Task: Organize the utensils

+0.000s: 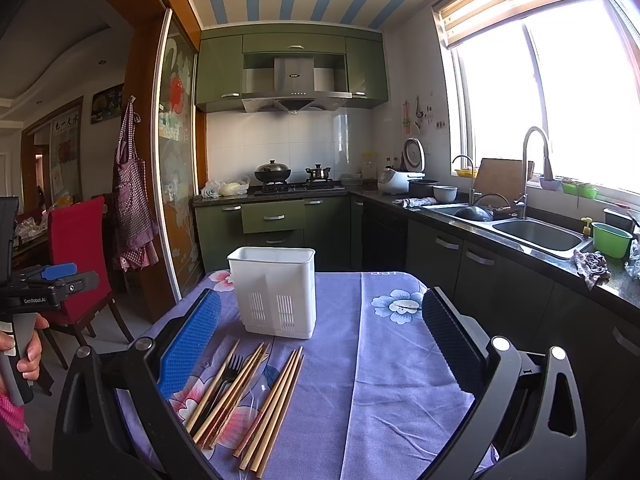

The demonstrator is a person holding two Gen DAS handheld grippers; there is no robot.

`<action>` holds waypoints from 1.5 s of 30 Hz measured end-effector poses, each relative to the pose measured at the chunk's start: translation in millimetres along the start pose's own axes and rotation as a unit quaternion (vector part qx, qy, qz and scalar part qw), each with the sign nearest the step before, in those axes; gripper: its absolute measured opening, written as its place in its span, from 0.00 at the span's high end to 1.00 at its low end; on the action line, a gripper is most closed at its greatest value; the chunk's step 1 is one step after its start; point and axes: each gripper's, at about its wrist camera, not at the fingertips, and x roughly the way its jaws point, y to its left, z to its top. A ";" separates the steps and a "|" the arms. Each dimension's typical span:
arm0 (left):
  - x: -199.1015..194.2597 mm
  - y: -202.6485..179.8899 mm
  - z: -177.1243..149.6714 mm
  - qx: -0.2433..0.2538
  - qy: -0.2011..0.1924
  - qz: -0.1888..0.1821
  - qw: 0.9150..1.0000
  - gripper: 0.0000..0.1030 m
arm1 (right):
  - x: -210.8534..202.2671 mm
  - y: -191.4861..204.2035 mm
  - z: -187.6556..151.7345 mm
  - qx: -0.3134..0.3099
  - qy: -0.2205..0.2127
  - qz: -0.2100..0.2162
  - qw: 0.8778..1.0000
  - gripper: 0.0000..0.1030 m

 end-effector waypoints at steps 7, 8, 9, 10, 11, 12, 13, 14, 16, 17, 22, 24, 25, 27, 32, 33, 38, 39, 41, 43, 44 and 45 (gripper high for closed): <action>-1.3 0.4 -0.3 0.002 -0.001 -0.003 1.000 0.06 | 1.1 -1.1 1.3 0.001 0.000 0.001 1.000 0.03; -0.9 0.4 0.1 0.003 0.000 -0.003 1.000 0.06 | 0.2 0.4 0.2 0.001 0.000 0.001 1.000 0.04; -1.0 0.4 0.2 0.004 0.000 -0.003 1.000 0.06 | 0.3 0.4 0.3 0.001 0.000 0.001 1.000 0.03; -1.3 0.1 0.3 0.004 0.000 -0.003 1.000 0.06 | 0.4 0.3 0.3 0.001 0.000 0.001 1.000 0.03; -1.5 0.2 0.3 0.005 0.000 -0.004 1.000 0.06 | 0.5 0.1 0.2 0.002 0.000 0.001 1.000 0.04; -1.7 0.0 0.0 0.005 0.000 -0.004 1.000 0.06 | 0.2 -0.2 0.2 0.002 0.000 0.001 1.000 0.03; -1.8 -0.3 0.1 0.006 0.001 -0.003 1.000 0.06 | 0.3 0.2 0.2 0.002 0.000 0.001 1.000 0.04; -1.5 -0.2 -0.1 0.006 0.001 -0.004 1.000 0.06 | 0.2 -0.1 0.2 0.002 0.000 0.001 1.000 0.04; -1.0 -0.9 -0.2 0.006 0.003 -0.005 1.000 0.06 | 0.4 0.0 0.1 0.003 0.001 0.001 1.000 0.03; -1.0 -1.8 -0.2 0.007 0.003 -0.005 1.000 0.06 | 0.4 0.2 0.2 0.003 0.001 0.001 1.000 0.03; -1.2 -3.3 0.0 0.008 0.004 -0.006 1.000 0.06 | -1.3 0.8 0.1 0.003 0.001 0.002 1.000 0.03; -0.9 -3.4 0.2 0.008 0.004 -0.006 1.000 0.06 | -0.5 -0.2 0.0 0.004 0.001 0.001 1.000 0.04; -0.8 -3.4 0.2 0.008 0.005 -0.006 1.000 0.06 | -0.7 0.6 -0.1 0.004 0.001 0.001 1.000 0.03; -0.7 -3.6 0.0 0.008 0.005 -0.005 1.000 0.06 | -0.5 -0.5 0.0 0.004 0.002 0.002 1.000 0.03; -0.4 -3.9 0.1 0.009 0.005 -0.005 1.000 0.06 | 1.7 1.0 -1.9 0.005 0.004 0.003 1.000 0.03; -0.3 -4.0 -0.4 0.008 0.006 -0.005 1.000 0.06 | 1.9 1.1 -2.1 0.005 0.005 0.004 1.000 0.03; 0.0 -4.0 -1.1 0.008 0.006 -0.005 1.000 0.06 | 2.8 1.4 -2.7 0.006 0.006 0.004 1.000 0.04; 0.0 -3.7 -0.7 0.009 0.006 -0.005 1.000 0.06 | 3.0 0.4 -2.9 0.007 0.006 0.004 1.000 0.03; 0.1 -3.5 -0.9 0.008 0.006 -0.005 1.000 0.06 | 3.0 1.3 -2.9 0.006 0.006 0.004 1.000 0.03; -0.1 -3.7 -1.1 0.008 0.007 -0.006 1.000 0.06 | 4.4 0.4 -2.6 0.006 0.007 0.005 1.000 0.03; 0.5 -3.4 -2.2 0.008 0.007 -0.006 1.000 0.06 | 4.7 0.4 -2.7 0.006 0.007 0.004 1.000 0.03; 0.6 -3.1 -2.3 0.008 0.007 -0.006 1.000 0.06 | 4.8 0.2 -2.8 0.007 0.007 0.005 1.000 0.03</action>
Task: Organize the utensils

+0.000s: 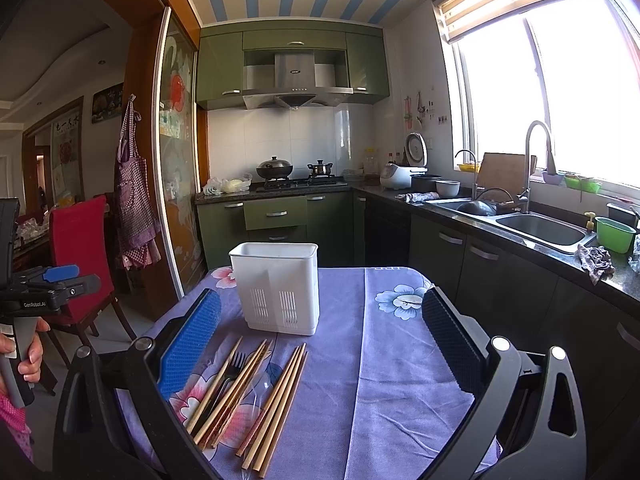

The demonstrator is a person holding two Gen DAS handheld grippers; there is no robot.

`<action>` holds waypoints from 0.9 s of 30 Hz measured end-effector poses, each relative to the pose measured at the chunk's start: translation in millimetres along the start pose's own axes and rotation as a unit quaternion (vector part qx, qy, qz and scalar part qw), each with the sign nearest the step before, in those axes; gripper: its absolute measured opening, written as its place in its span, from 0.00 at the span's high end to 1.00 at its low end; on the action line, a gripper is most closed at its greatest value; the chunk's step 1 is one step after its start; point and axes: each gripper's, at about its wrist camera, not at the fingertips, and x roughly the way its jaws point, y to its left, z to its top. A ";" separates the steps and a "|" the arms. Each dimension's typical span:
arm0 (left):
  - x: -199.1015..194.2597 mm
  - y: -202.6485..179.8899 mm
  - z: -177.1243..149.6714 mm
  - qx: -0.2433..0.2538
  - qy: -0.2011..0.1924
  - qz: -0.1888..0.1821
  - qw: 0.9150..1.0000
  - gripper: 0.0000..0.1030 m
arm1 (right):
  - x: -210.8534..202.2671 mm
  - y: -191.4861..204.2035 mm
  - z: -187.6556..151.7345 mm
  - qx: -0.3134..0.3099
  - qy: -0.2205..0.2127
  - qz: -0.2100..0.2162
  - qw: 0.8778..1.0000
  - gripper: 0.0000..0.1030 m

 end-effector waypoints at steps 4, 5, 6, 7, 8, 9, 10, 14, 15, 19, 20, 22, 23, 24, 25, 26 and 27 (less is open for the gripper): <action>-0.3 0.1 -0.4 0.000 -0.001 0.000 1.000 0.06 | 0.5 0.4 0.0 0.000 0.001 0.000 1.000 0.03; -0.1 0.2 0.0 -0.001 0.000 0.000 1.000 0.06 | 0.5 0.3 0.0 0.000 0.001 0.000 1.000 0.03; 0.0 0.1 0.0 -0.001 0.000 0.000 1.000 0.06 | 0.6 -0.1 0.0 0.000 0.001 0.001 1.000 0.03; 0.0 0.0 -0.1 -0.001 0.001 0.000 1.000 0.06 | 0.6 0.0 -0.1 0.001 0.001 0.001 1.000 0.03; -0.1 -0.1 -0.1 0.000 0.001 -0.001 1.000 0.06 | 0.6 -0.3 -0.1 0.000 0.001 0.000 1.000 0.03; 0.5 0.2 -0.4 0.000 0.001 -0.001 1.000 0.06 | 0.7 -0.4 -0.2 0.000 0.001 0.000 1.000 0.04; 0.3 -0.1 -1.0 0.000 0.001 -0.001 1.000 0.06 | 0.8 0.0 -0.2 0.000 0.001 0.000 1.000 0.04; 0.7 0.2 -2.3 0.001 0.003 -0.002 1.000 0.06 | 1.3 -1.2 -0.8 0.001 0.002 0.000 1.000 0.03; 1.4 0.3 -2.3 0.002 0.004 -0.002 1.000 0.06 | 3.3 -2.2 -2.3 0.001 0.003 0.001 1.000 0.03; 1.6 0.1 -3.3 0.001 0.004 -0.002 1.000 0.06 | 3.5 -2.0 -2.9 0.001 0.004 0.001 1.000 0.04; 1.5 0.0 -3.4 0.002 0.005 -0.002 1.000 0.06 | 4.1 -2.3 -3.5 0.002 0.004 0.001 1.000 0.04; 1.4 -0.1 -3.5 0.002 0.004 -0.002 1.000 0.06 | 4.2 -1.9 -3.4 0.002 0.004 0.001 1.000 0.04; 1.9 0.0 -2.9 0.002 0.005 -0.001 1.000 0.06 | 4.2 -2.1 -3.3 0.001 0.004 0.001 1.000 0.04; 1.9 0.0 -2.9 0.002 0.005 -0.002 1.000 0.06 | 4.1 -2.0 -3.5 0.001 0.004 0.001 1.000 0.04; 1.7 -0.1 -3.7 0.003 0.005 -0.002 1.000 0.06 | 4.1 -2.0 -3.6 0.001 0.004 0.000 1.000 0.04; 2.1 -0.1 -3.4 0.003 0.005 -0.002 1.000 0.06 | 4.3 -2.0 -3.5 0.001 0.004 0.001 1.000 0.04; 2.3 -0.3 -3.8 0.003 0.006 -0.002 1.000 0.06 | 4.3 -2.3 -3.3 0.001 0.004 0.001 1.000 0.04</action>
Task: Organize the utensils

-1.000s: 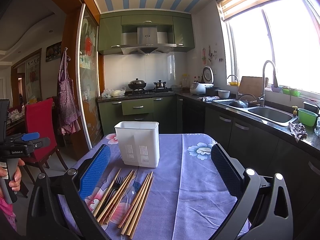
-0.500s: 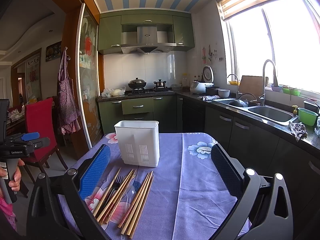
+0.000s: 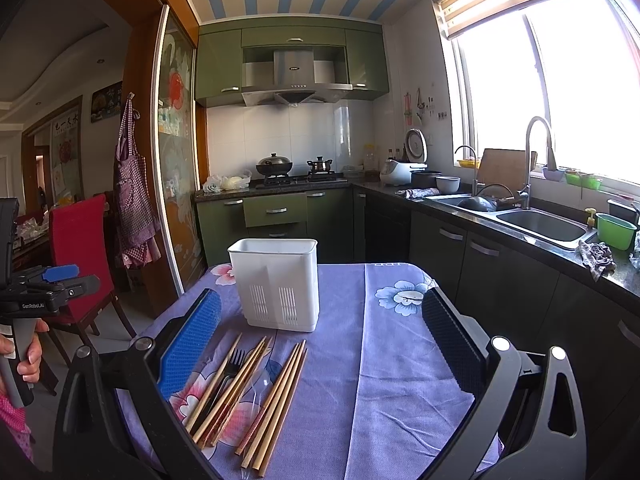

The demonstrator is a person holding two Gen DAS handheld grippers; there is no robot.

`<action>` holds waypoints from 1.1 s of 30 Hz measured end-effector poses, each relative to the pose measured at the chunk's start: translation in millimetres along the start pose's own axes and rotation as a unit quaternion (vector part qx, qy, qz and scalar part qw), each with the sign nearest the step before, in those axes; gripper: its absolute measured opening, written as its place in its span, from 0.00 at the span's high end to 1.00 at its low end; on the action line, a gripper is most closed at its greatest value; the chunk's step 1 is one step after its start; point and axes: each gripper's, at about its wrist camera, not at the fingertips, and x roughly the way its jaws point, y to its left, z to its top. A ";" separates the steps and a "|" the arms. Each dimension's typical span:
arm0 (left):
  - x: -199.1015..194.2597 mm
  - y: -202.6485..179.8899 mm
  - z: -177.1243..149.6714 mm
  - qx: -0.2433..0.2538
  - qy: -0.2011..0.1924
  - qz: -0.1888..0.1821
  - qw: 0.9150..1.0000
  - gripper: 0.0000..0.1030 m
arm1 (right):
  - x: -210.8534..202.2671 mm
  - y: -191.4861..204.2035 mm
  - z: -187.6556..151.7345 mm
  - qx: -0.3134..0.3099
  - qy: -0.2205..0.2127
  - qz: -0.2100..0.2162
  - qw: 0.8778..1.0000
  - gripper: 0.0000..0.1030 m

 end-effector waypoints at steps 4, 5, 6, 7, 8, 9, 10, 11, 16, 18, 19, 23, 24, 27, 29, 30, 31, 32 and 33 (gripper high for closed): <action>-0.1 -0.1 -0.2 0.000 0.001 0.000 1.000 0.06 | 1.4 0.1 -1.9 0.001 0.003 -0.001 1.000 0.03; 0.7 -0.7 -0.3 0.001 0.001 0.000 1.000 0.06 | 2.3 0.1 -2.7 0.001 0.004 -0.001 1.000 0.03; 0.8 -0.9 -0.7 0.001 0.001 0.000 1.000 0.06 | 2.8 0.1 -3.4 0.001 0.005 -0.001 1.000 0.03; 0.9 -0.9 -0.9 0.002 0.002 0.000 1.000 0.06 | 3.1 -0.2 -4.0 0.001 0.006 -0.002 1.000 0.04; 1.0 -0.7 -0.4 0.001 0.002 0.000 1.000 0.06 | 4.2 -0.4 -4.2 0.002 0.008 -0.002 1.000 0.03; 1.4 -1.2 -0.7 0.002 0.002 0.000 1.000 0.06 | 5.1 -0.7 -3.9 0.002 0.010 -0.001 1.000 0.03; 1.5 -1.2 -0.7 0.002 0.002 0.000 1.000 0.06 | 5.5 -1.0 -3.8 0.003 0.011 0.000 1.000 0.04; 1.5 -1.2 -1.0 0.002 0.003 0.000 1.000 0.06 | 6.0 -1.7 -3.8 0.003 0.012 -0.001 1.000 0.03; 6.0 -2.7 -2.3 0.002 0.013 -0.002 1.000 0.06 | 10.2 -3.5 -2.4 0.004 0.018 -0.004 1.000 0.03; 11.6 -5.1 -0.2 0.003 0.022 -0.005 1.000 0.06 | 14.4 -4.9 -2.7 0.002 0.025 -0.004 1.000 0.04; 15.0 -6.7 0.0 0.005 0.028 -0.008 1.000 0.06 | 17.9 -5.6 -2.4 0.000 0.031 -0.002 1.000 0.03; 39.8 -18.5 7.2 0.014 0.066 -0.010 0.998 0.06 | 39.3 -14.1 -2.4 0.006 0.069 0.016 0.997 0.03; 49.0 -22.3 8.8 0.014 0.081 -0.013 0.996 0.06 | 47.1 -17.7 -2.7 0.013 0.085 0.030 0.996 0.03; 79.5 -36.0 11.5 0.015 0.135 -0.023 0.990 0.06 | 72.5 -27.0 -6.8 0.040 0.146 0.076 0.986 0.03; 102.0 -48.4 10.7 0.023 0.174 -0.037 0.984 0.06 | 90.2 -32.1 -12.4 0.050 0.188 0.089 0.977 0.04; 114.0 -54.4 9.1 0.024 0.195 -0.045 0.980 0.06 | 98.4 -35.4 -15.4 0.056 0.206 0.091 0.973 0.04; 125.6 -59.2 6.5 0.021 0.215 -0.050 0.975 0.09 | 104.9 -39.3 -17.7 0.063 0.220 0.088 0.969 0.04; 137.1 -63.7 3.8 0.018 0.236 -0.057 0.970 0.13 | 110.3 -43.4 -20.0 0.071 0.231 0.087 0.967 0.04; 148.6 -67.9 0.6 0.016 0.257 -0.063 0.964 0.27 | 114.4 -46.6 -21.7 0.076 0.237 0.086 0.965 0.04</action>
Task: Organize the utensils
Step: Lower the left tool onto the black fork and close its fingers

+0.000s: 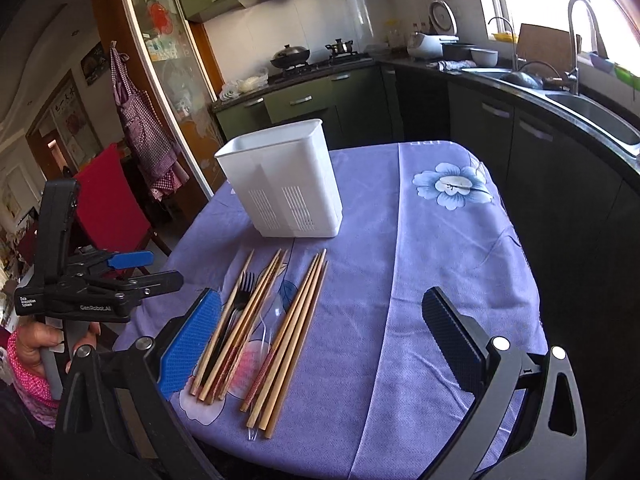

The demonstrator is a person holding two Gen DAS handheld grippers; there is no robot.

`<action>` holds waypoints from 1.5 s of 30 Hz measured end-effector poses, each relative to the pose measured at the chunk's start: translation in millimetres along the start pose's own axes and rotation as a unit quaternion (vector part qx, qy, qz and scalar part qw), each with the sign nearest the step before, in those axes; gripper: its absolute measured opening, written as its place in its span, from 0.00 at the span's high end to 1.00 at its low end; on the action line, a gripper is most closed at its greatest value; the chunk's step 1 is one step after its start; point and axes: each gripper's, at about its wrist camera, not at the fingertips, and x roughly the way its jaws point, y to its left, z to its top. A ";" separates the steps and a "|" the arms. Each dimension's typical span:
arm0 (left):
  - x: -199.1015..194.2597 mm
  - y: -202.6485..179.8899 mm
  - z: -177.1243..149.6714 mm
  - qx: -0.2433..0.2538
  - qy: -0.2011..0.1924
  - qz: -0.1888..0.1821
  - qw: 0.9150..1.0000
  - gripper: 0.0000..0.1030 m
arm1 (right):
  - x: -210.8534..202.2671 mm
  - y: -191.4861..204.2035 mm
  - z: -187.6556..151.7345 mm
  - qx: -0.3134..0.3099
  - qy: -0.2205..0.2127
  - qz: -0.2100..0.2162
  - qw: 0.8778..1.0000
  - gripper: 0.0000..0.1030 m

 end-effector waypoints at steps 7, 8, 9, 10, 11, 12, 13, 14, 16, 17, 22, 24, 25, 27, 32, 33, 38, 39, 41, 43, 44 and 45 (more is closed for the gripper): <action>65.2 -2.7 0.7 -0.041 0.129 -0.021 0.991 0.73 | 11.9 -12.0 -5.7 0.013 0.021 0.003 1.000 0.04; 68.7 -2.1 0.6 -0.043 0.137 -0.022 0.989 0.78 | 12.9 -12.5 -6.4 0.013 0.022 0.004 1.000 0.03; 71.5 -2.1 0.4 -0.045 0.143 -0.021 0.989 0.83 | 14.5 -13.4 -6.9 0.014 0.024 0.005 1.000 0.03; 73.4 -2.8 0.4 -0.044 0.147 -0.017 0.988 0.83 | 16.0 -14.1 -7.1 0.016 0.026 0.007 1.000 0.03; 74.9 -3.9 0.5 -0.042 0.149 -0.012 0.988 0.83 | 17.6 -15.3 -7.0 0.019 0.027 0.010 0.999 0.03; 78.3 -4.3 1.2 -0.039 0.152 -0.004 0.988 0.83 | 18.5 -15.7 -6.7 0.022 0.028 0.013 0.999 0.03; 81.4 -4.8 1.3 -0.038 0.157 0.001 0.987 0.83 | 19.5 -15.7 -6.1 0.024 0.028 0.015 0.999 0.03; 84.3 -5.3 0.5 -0.037 0.163 0.004 0.986 0.83 | 19.6 -14.9 -5.7 0.024 0.028 0.017 0.999 0.03; 90.5 -5.5 -1.2 -0.036 0.175 0.009 0.984 0.83 | 19.2 -13.8 -4.3 0.022 0.027 0.020 0.999 0.03; 93.2 -5.8 -2.4 -0.035 0.180 0.011 0.983 0.83 | 19.0 -13.0 -3.9 0.021 0.026 0.021 0.999 0.03; 99.7 -4.8 -2.7 -0.038 0.182 0.026 0.982 0.83 | 17.6 -10.2 -2.4 0.018 0.021 0.024 0.999 0.03; 101.0 -5.8 -1.5 -0.039 0.182 0.026 0.982 0.83 | 17.9 -8.7 -2.1 0.018 0.020 0.026 0.999 0.03; 101.3 -6.7 -1.5 -0.039 0.181 0.027 0.982 0.83 | 17.8 -8.3 -3.0 0.017 0.020 0.026 0.999 0.03; 99.9 -8.3 -2.5 -0.035 0.177 0.028 0.983 0.88 | 19.7 -6.2 -3.1 0.013 0.023 0.023 0.999 0.03; 98.0 -3.5 -6.7 -0.043 0.178 0.023 0.983 0.93 | 23.5 2.0 -2.9 -0.001 0.031 0.017 0.999 0.03; 97.9 -1.2 -7.3 -0.046 0.180 0.020 0.982 0.92 | 23.5 3.4 -2.5 -0.003 0.031 0.016 0.999 0.03; 98.6 -5.1 -10.1 -0.021 0.174 0.042 0.984 0.89 | 25.8 9.9 -1.4 -0.011 0.032 0.014 0.999 0.03; 98.5 -8.0 -10.8 -0.011 0.171 0.048 0.984 0.89 | 26.9 11.2 -1.9 -0.014 0.034 0.014 0.999 0.03; 99.1 -13.2 -11.3 0.005 0.167 0.056 0.984 0.90 | 29.8 16.0 -1.0 -0.022 0.038 0.015 0.999 0.03; 99.0 -9.6 -8.3 -0.008 0.167 0.043 0.985 0.91 | 34.0 21.9 0.5 -0.032 0.042 0.012 0.999 0.03; 96.9 -6.7 -5.9 -0.016 0.162 0.040 0.986 0.92 | 35.8 24.8 1.3 -0.039 0.046 0.010 0.998 0.03; 91.5 -4.1 -3.0 -0.019 0.150 0.039 0.988 0.92 | 37.5 27.9 1.8 -0.046 0.050 0.009 0.998 0.03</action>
